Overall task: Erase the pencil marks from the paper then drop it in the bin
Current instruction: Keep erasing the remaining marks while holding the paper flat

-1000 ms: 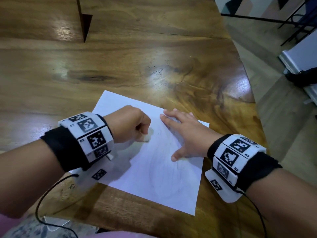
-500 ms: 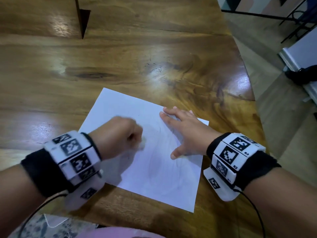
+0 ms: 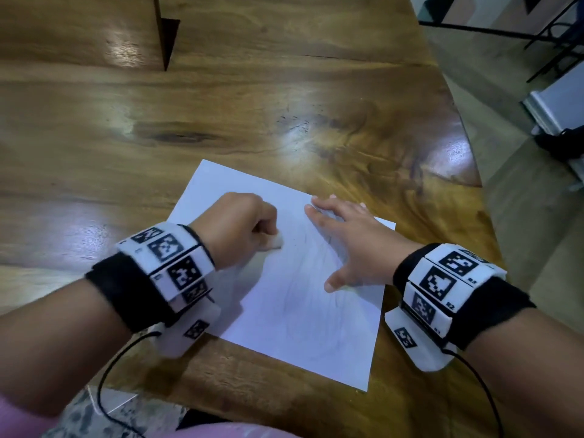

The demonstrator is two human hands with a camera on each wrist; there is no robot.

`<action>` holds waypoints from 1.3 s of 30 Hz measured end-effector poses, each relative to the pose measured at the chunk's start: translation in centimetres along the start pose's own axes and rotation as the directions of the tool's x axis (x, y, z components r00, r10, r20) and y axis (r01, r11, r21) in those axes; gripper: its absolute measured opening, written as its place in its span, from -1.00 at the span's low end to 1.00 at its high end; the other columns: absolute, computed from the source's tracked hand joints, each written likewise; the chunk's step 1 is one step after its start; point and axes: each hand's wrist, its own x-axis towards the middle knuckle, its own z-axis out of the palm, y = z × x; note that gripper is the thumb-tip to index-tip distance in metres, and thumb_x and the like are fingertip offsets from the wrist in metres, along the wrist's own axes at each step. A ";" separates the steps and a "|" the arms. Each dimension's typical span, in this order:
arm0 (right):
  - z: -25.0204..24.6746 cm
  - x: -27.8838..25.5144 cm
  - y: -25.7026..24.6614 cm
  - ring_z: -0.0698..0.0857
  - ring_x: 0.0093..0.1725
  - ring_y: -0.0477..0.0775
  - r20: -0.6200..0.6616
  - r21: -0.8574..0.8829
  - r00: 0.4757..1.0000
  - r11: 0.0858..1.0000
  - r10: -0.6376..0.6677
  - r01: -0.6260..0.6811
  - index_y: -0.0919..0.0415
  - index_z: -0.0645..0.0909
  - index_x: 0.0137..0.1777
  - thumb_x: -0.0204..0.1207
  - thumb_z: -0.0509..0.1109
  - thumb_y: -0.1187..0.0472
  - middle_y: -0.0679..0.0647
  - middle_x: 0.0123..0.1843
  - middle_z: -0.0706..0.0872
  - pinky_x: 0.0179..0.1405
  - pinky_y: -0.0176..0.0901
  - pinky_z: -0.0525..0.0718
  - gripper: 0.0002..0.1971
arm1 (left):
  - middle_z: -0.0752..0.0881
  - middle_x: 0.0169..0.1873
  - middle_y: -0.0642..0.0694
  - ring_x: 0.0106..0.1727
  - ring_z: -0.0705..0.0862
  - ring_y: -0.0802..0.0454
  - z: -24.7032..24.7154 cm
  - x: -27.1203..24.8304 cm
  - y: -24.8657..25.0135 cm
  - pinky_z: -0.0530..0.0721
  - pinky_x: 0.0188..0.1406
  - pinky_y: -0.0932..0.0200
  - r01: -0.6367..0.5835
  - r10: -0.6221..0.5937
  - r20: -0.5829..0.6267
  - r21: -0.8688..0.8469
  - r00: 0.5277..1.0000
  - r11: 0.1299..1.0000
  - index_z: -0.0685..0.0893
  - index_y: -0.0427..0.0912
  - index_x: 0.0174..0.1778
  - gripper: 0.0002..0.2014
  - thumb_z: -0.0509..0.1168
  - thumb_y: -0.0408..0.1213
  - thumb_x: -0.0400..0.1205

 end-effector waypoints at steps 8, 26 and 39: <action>0.1 0.0 0.1 -0.30 0.64 -0.09 -0.009 0.008 1.000 1.000 -0.004 0.004 -0.02 -0.22 0.65 0.25 0.59 -0.10 -0.20 0.67 -0.23 0.57 -0.05 -0.36 0.18 | 0.57 -0.49 0.17 -0.47 0.51 0.38 0.7 -3.9 -1.3 0.44 -0.37 0.53 -0.094 0.092 0.219 0.001 0.971 0.996 0.71 -0.11 -0.45 -0.88 0.49 -0.40 0.31; -0.1 -0.3 0.0 -0.28 0.64 -0.11 -0.009 0.025 1.000 1.000 0.013 -0.013 -0.06 -0.21 0.65 0.24 0.60 -0.08 -0.22 0.66 -0.22 0.59 -0.07 -0.35 0.18 | 0.57 -0.50 0.08 -0.45 0.50 0.17 0.6 -4.1 -2.4 0.42 -0.41 0.38 -0.109 0.108 0.094 0.001 0.990 0.994 0.61 -0.11 -0.50 -0.88 0.40 -0.25 0.32; 0.1 -0.2 0.1 -0.27 0.64 -0.11 -0.013 0.017 1.000 1.000 0.009 -0.009 -0.04 -0.19 0.66 0.23 0.60 -0.09 -0.21 0.67 -0.21 0.61 -0.03 -0.32 0.18 | 0.56 -0.47 0.08 -0.39 0.55 0.23 0.4 -7.0 -3.7 0.39 -0.42 0.47 -0.095 0.102 0.167 -0.050 0.981 0.994 0.60 -0.10 -0.52 -0.86 0.40 -0.21 0.31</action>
